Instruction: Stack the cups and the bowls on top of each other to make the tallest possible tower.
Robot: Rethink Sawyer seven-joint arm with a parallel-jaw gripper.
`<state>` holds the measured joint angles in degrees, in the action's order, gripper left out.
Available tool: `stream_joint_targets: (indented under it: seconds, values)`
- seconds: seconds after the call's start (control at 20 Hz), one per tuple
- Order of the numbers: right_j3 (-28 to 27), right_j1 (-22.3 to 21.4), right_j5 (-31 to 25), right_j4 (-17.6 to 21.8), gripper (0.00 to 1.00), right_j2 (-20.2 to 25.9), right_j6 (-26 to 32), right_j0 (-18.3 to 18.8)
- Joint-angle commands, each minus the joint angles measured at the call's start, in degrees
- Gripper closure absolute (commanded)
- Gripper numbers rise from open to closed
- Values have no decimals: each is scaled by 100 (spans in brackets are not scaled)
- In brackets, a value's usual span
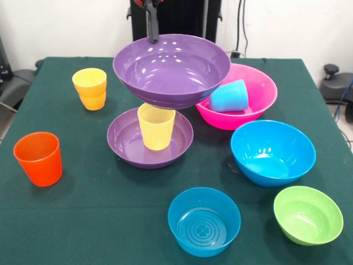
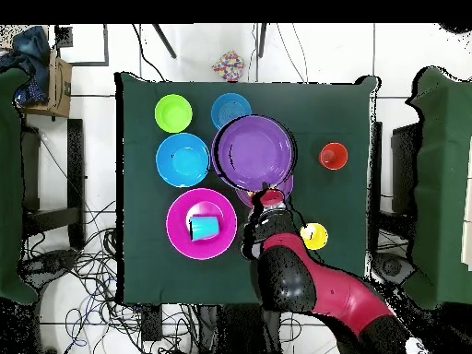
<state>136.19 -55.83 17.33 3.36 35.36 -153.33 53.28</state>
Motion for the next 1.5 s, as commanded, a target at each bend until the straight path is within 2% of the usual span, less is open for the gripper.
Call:
stream_joint_targets:
  seconds: [0.05, 1.5]
  values:
    - [147, 430, 166, 338, 100, 327, -840, 22]
    - [23, 543, -43, 615, 100, 413, -560, 416]
